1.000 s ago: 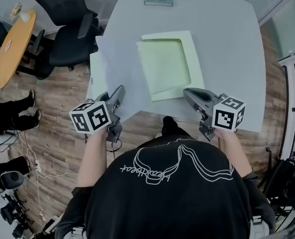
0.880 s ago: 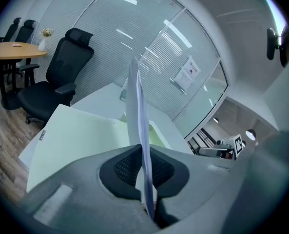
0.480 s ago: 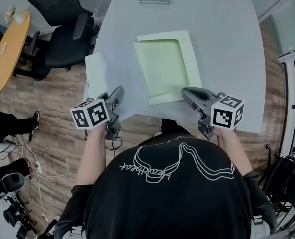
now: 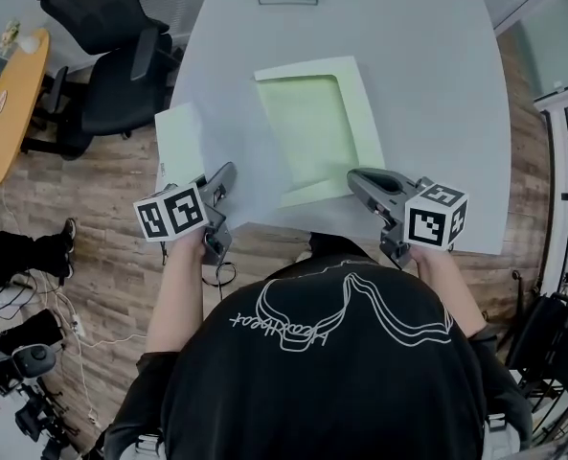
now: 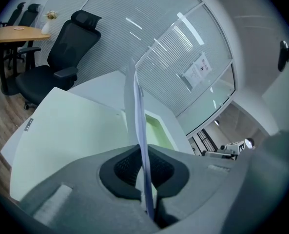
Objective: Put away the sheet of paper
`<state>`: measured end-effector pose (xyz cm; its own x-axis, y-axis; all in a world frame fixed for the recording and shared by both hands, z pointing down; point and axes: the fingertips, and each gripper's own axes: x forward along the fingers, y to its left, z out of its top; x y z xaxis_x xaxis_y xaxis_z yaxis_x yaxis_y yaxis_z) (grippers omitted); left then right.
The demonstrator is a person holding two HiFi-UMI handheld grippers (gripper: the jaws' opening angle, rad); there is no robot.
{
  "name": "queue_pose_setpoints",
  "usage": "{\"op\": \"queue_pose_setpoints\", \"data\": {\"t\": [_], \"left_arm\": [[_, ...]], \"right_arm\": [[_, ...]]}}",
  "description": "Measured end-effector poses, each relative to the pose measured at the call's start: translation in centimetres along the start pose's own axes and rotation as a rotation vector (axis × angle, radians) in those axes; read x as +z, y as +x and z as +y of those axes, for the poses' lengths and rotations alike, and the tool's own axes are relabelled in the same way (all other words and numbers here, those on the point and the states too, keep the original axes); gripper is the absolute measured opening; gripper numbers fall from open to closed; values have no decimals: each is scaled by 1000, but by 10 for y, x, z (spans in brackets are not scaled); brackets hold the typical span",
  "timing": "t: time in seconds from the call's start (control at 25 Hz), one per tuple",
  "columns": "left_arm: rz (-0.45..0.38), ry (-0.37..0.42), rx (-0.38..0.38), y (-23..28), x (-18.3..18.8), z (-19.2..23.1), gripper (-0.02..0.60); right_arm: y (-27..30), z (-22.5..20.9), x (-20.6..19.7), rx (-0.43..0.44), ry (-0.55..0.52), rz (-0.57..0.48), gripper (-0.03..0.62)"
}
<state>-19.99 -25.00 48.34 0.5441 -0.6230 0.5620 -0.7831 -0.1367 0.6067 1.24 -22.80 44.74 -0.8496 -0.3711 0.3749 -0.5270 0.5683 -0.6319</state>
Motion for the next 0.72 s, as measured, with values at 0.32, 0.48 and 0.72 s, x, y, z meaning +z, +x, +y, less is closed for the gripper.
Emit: {"op": "queue_pose_setpoints", "data": {"t": [0.32,0.48,0.72], "left_arm": [[44,-10,10,33,-6,2,11],[61,-23,0,41,-8,4,11],[83,-39,-11,57,-7,3,11]], "right_arm": [[-4,-25,4,-14,32,-12,9],[-2,-28,4,-30,48,-19,9],[-5,-40,11,-58,89,-48,9]]}}
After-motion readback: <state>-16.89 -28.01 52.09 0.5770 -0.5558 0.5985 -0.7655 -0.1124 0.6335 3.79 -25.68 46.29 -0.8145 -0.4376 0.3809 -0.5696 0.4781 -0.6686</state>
